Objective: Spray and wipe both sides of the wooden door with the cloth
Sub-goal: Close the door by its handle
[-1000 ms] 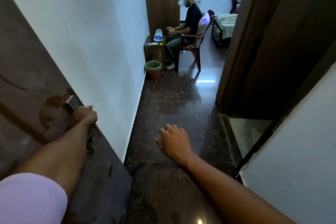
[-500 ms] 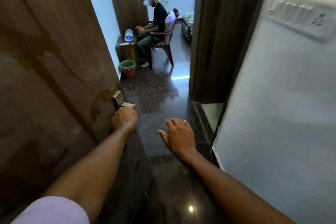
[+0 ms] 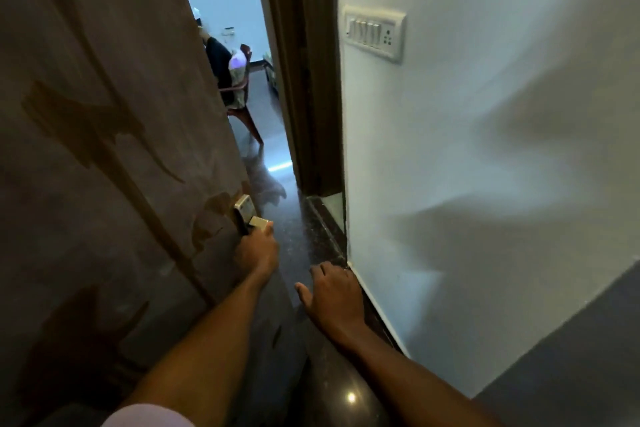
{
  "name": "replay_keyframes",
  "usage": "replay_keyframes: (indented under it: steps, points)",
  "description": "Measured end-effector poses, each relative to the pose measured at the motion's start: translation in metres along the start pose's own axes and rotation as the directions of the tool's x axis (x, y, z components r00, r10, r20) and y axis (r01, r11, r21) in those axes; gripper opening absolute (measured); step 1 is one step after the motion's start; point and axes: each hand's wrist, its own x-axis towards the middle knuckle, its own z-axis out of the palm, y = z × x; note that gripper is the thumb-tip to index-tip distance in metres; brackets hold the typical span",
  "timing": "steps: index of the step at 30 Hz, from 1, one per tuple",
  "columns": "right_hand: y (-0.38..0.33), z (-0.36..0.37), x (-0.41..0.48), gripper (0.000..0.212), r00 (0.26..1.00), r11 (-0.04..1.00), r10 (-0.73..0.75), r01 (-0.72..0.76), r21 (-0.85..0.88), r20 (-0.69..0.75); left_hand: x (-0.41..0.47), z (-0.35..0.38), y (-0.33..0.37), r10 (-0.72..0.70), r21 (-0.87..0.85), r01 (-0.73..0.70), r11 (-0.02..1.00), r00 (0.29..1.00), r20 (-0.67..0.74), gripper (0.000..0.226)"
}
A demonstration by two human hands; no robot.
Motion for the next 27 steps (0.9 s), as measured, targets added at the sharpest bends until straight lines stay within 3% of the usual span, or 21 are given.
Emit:
replay_keyframes:
  steps: [3, 5, 12, 16, 21, 27]
  points:
    - [0.016, -0.007, -0.026, 0.046, 0.999, 0.999, 0.038, -0.037, 0.023, -0.020, -0.034, 0.021, 0.012, 0.015, -0.268, -0.027, 0.963, 0.999, -0.044, 0.044]
    - [0.027, -0.014, -0.039, 0.047, 0.999, 0.999, 0.034, -0.034, -0.001, -0.026, -0.051, 0.033, 0.019, 0.009, -0.335, -0.039, 0.941, 0.996, -0.091, 0.046]
    - [0.058, -0.047, -0.083, 0.034, 0.987, 0.994, 0.080, -0.090, -0.068, -0.142, -0.104, 0.051, 0.037, 0.071, -0.354, -0.084, 0.931, 0.996, -0.052, 0.052]
    - [0.064, -0.055, -0.112, 0.044, 0.983, 0.995, 0.061, -0.073, -0.066, -0.171, -0.130, 0.055, 0.044, 0.158, -0.351, -0.165, 0.922, 0.986, -0.049, 0.051]
    - [0.067, -0.075, -0.159, 0.062, 0.988, 0.990, 0.110, -0.119, -0.075, -0.108, -0.171, 0.056, 0.049, 0.222, -0.269, -0.207, 0.941, 0.975, 0.028, 0.052]
    - [0.067, -0.104, -0.218, 0.057, 0.976, 0.975, 0.216, -0.217, -0.045, -0.041, -0.232, 0.057, 0.055, 0.321, -0.297, -0.305, 0.905, 0.947, 0.005, 0.047]
